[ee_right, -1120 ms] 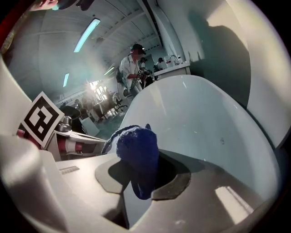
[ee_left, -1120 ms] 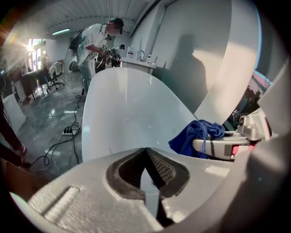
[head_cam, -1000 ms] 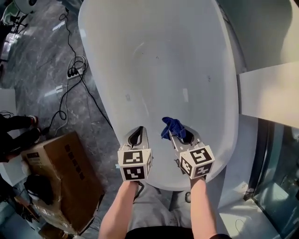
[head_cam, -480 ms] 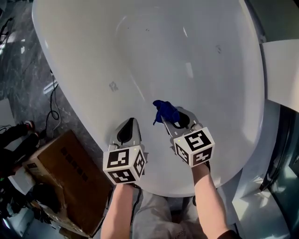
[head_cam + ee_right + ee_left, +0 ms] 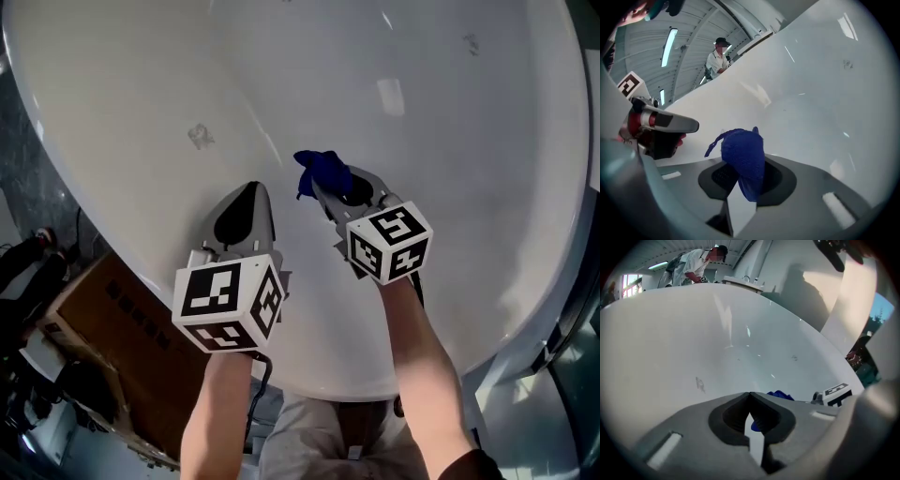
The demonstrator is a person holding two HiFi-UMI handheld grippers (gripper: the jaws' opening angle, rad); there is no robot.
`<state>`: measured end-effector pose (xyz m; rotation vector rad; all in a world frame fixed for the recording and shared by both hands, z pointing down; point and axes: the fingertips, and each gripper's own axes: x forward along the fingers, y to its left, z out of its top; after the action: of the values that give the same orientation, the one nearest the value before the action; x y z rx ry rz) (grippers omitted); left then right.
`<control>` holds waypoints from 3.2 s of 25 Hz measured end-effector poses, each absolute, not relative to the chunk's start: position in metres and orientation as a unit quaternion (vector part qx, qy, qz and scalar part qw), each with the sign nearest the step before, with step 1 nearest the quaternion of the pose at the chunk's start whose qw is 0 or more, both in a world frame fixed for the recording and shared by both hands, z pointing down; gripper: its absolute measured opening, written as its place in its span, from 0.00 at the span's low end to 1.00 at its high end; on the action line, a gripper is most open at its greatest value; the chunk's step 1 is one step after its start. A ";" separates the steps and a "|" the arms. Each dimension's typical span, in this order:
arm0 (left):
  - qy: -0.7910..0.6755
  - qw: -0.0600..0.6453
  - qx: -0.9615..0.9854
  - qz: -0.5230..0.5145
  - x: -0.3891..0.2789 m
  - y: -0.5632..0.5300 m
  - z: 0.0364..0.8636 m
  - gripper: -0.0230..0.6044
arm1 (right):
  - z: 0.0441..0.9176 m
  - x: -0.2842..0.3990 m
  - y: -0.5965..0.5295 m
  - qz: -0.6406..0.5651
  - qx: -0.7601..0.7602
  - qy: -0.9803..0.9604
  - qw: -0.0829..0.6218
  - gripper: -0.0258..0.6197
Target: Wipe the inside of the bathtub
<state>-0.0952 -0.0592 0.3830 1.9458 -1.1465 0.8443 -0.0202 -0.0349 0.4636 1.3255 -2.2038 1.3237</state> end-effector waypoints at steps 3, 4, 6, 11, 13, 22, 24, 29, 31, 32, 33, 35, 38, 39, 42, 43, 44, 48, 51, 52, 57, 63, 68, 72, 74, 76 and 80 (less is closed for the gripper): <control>-0.435 0.352 0.758 0.334 -0.093 -0.061 0.398 0.04 | 0.495 -0.027 -0.031 0.466 0.453 -0.749 0.130 0.18; -0.432 0.350 0.760 0.336 -0.091 -0.061 0.402 0.04 | 0.504 -0.030 -0.029 0.471 0.452 -0.746 0.131 0.18; -0.427 0.348 0.763 0.339 -0.089 -0.062 0.409 0.04 | 0.522 -0.036 -0.024 0.480 0.450 -0.740 0.137 0.18; -0.421 0.354 0.768 0.330 -0.086 -0.066 0.417 0.04 | 0.568 -0.057 -0.009 0.538 0.417 -0.721 0.133 0.18; -0.423 0.356 0.767 0.327 -0.088 -0.067 0.419 0.04 | 0.580 -0.066 -0.006 0.556 0.403 -0.715 0.134 0.18; -0.420 0.354 0.767 0.332 -0.086 -0.067 0.422 0.04 | 0.601 -0.096 0.018 0.577 0.360 -0.714 0.167 0.18; -0.422 0.356 0.765 0.332 -0.087 -0.067 0.423 0.04 | 0.603 -0.103 0.026 0.586 0.349 -0.712 0.167 0.18; -0.425 0.366 0.759 0.330 -0.090 -0.068 0.425 0.04 | 0.600 -0.119 0.040 0.599 0.320 -0.715 0.164 0.18; -0.426 0.368 0.758 0.330 -0.092 -0.070 0.427 0.04 | 0.599 -0.124 0.045 0.605 0.312 -0.715 0.161 0.18; -0.426 0.369 0.757 0.330 -0.092 -0.070 0.428 0.04 | 0.598 -0.126 0.047 0.607 0.308 -0.715 0.161 0.18; -0.426 0.368 0.757 0.331 -0.093 -0.071 0.428 0.04 | 0.596 -0.128 0.049 0.608 0.305 -0.715 0.161 0.18; -0.426 0.364 0.758 0.333 -0.095 -0.073 0.426 0.04 | 0.592 -0.130 0.052 0.610 0.300 -0.716 0.159 0.18; -0.426 0.364 0.757 0.336 -0.098 -0.076 0.425 0.04 | 0.585 -0.137 0.062 0.615 0.287 -0.717 0.162 0.18; -0.427 0.364 0.757 0.336 -0.098 -0.076 0.425 0.04 | 0.582 -0.139 0.066 0.613 0.281 -0.719 0.166 0.18; -0.426 0.364 0.757 0.336 -0.095 -0.075 0.421 0.04 | 0.570 -0.139 0.079 0.610 0.268 -0.726 0.170 0.18; -0.426 0.363 0.758 0.336 -0.093 -0.074 0.419 0.04 | 0.564 -0.138 0.082 0.610 0.266 -0.727 0.168 0.18; -0.426 0.363 0.757 0.336 -0.092 -0.072 0.416 0.04 | 0.558 -0.137 0.086 0.611 0.263 -0.728 0.165 0.18; -0.427 0.354 0.758 0.343 -0.089 -0.072 0.413 0.04 | 0.536 -0.137 0.099 0.613 0.252 -0.732 0.159 0.18; -0.421 0.339 0.764 0.353 -0.087 -0.072 0.412 0.04 | 0.522 -0.138 0.104 0.610 0.246 -0.736 0.158 0.18; -0.418 0.335 0.765 0.357 -0.086 -0.070 0.412 0.04 | 0.516 -0.139 0.107 0.609 0.241 -0.739 0.158 0.18; -0.412 0.336 0.766 0.361 -0.084 -0.064 0.413 0.04 | 0.490 -0.146 0.117 0.602 0.219 -0.751 0.156 0.18; -0.410 0.338 0.764 0.366 -0.084 -0.060 0.413 0.04 | 0.461 -0.149 0.128 0.597 0.199 -0.763 0.151 0.18; -0.408 0.344 0.760 0.371 -0.086 -0.055 0.414 0.04 | 0.434 -0.152 0.144 0.600 0.186 -0.765 0.144 0.18; -0.407 0.349 0.759 0.369 -0.086 -0.055 0.412 0.04 | 0.410 -0.154 0.152 0.598 0.171 -0.771 0.135 0.18; -0.407 0.351 0.759 0.368 -0.086 -0.055 0.413 0.04 | 0.397 -0.155 0.156 0.596 0.161 -0.776 0.127 0.18; -0.407 0.350 0.759 0.368 -0.085 -0.053 0.413 0.04 | 0.384 -0.156 0.161 0.594 0.151 -0.781 0.118 0.18; -0.407 0.346 0.760 0.370 -0.085 -0.052 0.414 0.04 | 0.360 -0.158 0.167 0.587 0.132 -0.792 0.102 0.18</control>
<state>-0.0850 -0.0520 0.4137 1.9717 -1.0562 0.9601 -0.1581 0.1674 0.3604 0.3903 -2.3387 1.7342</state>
